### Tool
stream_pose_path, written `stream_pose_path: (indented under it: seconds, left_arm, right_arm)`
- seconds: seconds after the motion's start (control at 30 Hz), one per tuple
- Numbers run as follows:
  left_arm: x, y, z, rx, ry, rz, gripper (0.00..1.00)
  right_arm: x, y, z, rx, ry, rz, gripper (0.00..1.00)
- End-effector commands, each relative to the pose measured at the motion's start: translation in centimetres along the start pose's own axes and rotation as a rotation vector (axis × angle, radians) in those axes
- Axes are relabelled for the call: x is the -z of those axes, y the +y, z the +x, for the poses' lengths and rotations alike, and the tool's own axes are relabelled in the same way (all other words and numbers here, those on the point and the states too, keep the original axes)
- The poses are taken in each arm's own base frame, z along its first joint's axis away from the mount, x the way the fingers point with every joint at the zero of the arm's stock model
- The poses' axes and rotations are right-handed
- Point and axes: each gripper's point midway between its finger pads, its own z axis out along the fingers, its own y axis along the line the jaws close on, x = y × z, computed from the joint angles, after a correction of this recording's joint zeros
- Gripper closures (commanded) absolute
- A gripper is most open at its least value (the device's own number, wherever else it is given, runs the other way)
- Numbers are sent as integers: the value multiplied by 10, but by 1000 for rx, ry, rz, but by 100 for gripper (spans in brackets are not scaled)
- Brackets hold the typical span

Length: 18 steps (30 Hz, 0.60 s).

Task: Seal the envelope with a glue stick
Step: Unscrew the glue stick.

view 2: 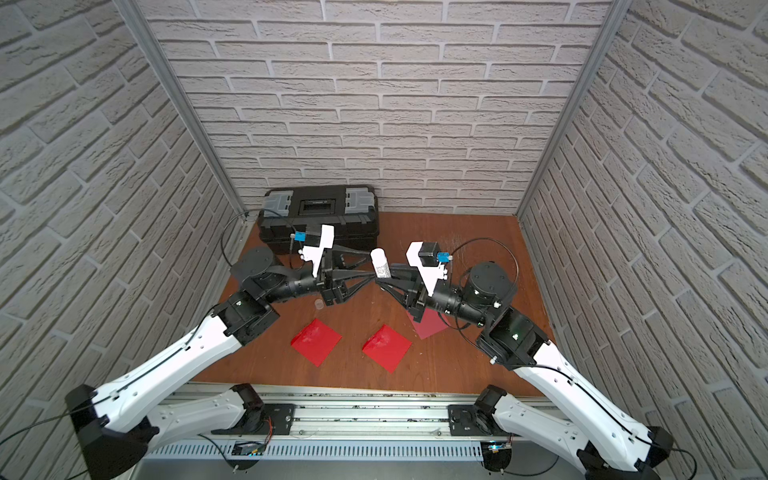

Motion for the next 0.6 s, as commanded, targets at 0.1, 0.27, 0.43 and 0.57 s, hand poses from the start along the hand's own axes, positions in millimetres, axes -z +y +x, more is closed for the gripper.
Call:
stream_pose_path:
  seconds: [0.1, 0.27, 0.43, 0.57]
  left_arm:
    - [-1, -21, -19, -63, -54, 71, 38]
    - [3, -25, -21, -71, -65, 74, 38]
    - [3, -26, -18, -67, -57, 93, 41]
    - [3, -26, -16, -66, -63, 95, 41]
  right_arm:
    - [3, 2, -8, 21, -13, 10, 97]
    - [6, -1, -10, 25, -25, 31, 97]
    - [8, -5, -12, 22, -35, 59, 97]
    - [11, -8, -15, 28, -48, 85, 97]
